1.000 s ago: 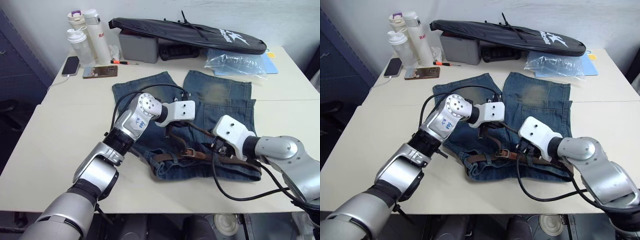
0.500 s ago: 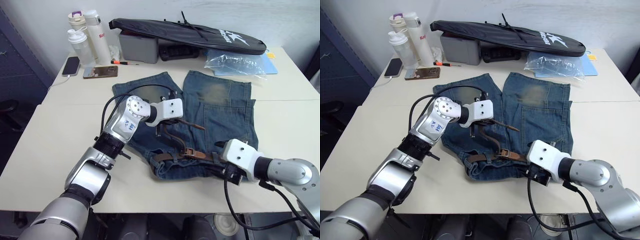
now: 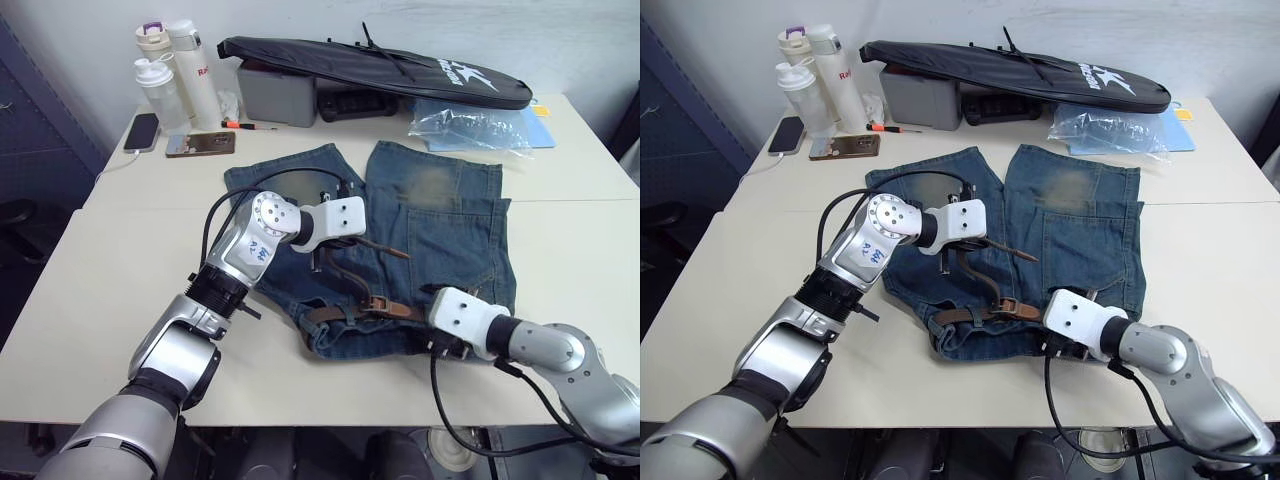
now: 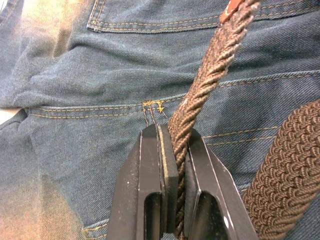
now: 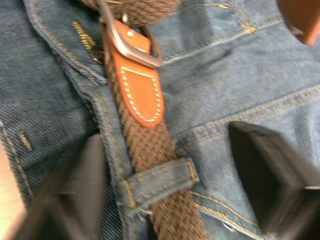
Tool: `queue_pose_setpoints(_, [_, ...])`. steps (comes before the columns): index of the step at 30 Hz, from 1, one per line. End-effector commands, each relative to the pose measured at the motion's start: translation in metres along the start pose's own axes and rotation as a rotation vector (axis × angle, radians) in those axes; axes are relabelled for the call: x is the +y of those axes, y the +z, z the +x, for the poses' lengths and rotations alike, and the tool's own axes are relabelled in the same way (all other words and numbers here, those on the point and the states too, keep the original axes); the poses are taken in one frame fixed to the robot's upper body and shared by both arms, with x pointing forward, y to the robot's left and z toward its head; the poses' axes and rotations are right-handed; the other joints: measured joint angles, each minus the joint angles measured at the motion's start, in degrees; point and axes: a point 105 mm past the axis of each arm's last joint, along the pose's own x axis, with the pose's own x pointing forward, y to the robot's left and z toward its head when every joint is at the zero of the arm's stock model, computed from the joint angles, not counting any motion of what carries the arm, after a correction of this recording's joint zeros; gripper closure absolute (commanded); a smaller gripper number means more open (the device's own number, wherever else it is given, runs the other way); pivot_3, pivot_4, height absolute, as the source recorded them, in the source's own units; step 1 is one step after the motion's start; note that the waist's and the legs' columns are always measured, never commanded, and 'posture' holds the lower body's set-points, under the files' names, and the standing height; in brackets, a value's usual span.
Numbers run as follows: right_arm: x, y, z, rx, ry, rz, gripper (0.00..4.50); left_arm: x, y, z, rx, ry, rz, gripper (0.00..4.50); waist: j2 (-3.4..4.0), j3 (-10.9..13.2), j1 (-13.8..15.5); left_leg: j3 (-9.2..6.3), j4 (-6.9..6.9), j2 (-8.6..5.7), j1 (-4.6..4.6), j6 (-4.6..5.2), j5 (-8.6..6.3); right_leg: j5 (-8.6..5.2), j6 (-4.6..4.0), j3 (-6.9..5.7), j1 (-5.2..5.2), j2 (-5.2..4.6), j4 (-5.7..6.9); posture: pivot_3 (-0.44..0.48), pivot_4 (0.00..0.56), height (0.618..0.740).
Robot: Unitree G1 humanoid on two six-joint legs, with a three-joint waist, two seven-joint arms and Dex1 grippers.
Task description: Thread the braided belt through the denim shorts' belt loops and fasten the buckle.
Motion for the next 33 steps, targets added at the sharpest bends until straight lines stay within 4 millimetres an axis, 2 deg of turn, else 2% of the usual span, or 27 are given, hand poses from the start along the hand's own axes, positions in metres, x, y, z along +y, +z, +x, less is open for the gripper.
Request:
queue_pose_setpoints(1, [-0.002,0.010,0.005,-0.056,-0.041,-0.038,2.84,0.004,0.005,-0.006,-0.007,0.025,0.029,4.50,0.02,-0.01,-0.01,0.00,0.00,0.00,0.00,0.00,0.00,0.00,0.00,0.00,0.00,0.00,0.01,0.000,0.150,0.656])
queue_pose_setpoints(4, [0.002,0.012,0.010,-0.086,-0.047,-0.030,4.30,0.004,0.007,-0.006,-0.013,0.022,0.025,4.50,0.03,-0.02,-0.04,0.00,0.00,0.00,0.00,0.00,0.00,0.00,0.00,0.00,-0.01,0.00,0.02,0.000,0.150,0.656])
queue_pose_setpoints(5, [0.003,0.011,0.010,-0.092,-0.054,-0.011,4.41,0.004,0.007,-0.007,-0.017,0.023,0.023,4.50,0.03,-0.02,-0.05,0.00,0.01,0.00,0.00,0.00,0.00,0.00,0.00,0.01,-0.01,0.00,0.03,0.000,0.150,0.656])
queue_pose_setpoints(10, [-0.002,-0.001,0.007,-0.098,-0.126,0.208,4.41,0.008,0.001,-0.011,0.015,0.030,0.019,4.50,0.08,-0.08,-0.05,0.00,0.01,0.00,0.00,-0.01,0.00,0.00,0.00,0.01,-0.01,0.01,0.05,0.000,0.150,0.656])
queue_pose_setpoints(12, [-0.003,-0.005,0.005,-0.083,-0.128,0.225,4.41,0.008,-0.008,-0.014,0.065,0.022,0.021,4.50,0.12,-0.10,-0.07,-0.01,0.01,0.01,0.01,-0.01,0.00,0.00,0.00,0.01,-0.01,0.01,0.07,0.000,0.150,0.656])
queue_pose_setpoints(15, [-0.003,-0.005,0.005,-0.080,-0.127,0.247,4.41,0.004,-0.009,-0.017,0.078,-0.018,0.046,4.50,0.16,-0.13,-0.09,0.00,0.01,0.00,0.02,-0.01,0.00,0.00,0.00,0.03,-0.02,0.01,0.10,0.000,0.150,0.656])
queue_pose_setpoints(18, [-0.001,-0.004,0.006,-0.065,-0.113,0.224,4.41,-0.005,-0.008,-0.020,0.086,-0.091,0.110,4.50,0.17,-0.14,0.14,-0.01,0.03,0.00,0.01,-0.01,0.00,0.00,-0.01,0.03,-0.02,0.00,0.11,0.000,0.150,0.656])
queue_pose_setpoints(26, [-0.003,0.001,0.008,-0.056,-0.104,0.171,4.41,-0.004,-0.004,-0.015,0.093,-0.090,0.199,4.50,0.16,-0.15,0.04,0.02,0.06,-0.01,0.02,0.00,0.00,-0.01,-0.01,0.07,-0.03,0.00,0.17,0.000,0.150,0.656])
queue_pose_setpoints(33, [-0.011,0.007,0.005,-0.062,-0.130,0.131,4.41,-0.001,-0.008,-0.013,0.163,-0.094,0.328,4.50,0.16,-0.14,0.07,0.02,0.07,-0.01,0.01,0.00,0.00,0.00,-0.01,0.07,-0.04,0.00,0.18,0.000,0.150,0.656])
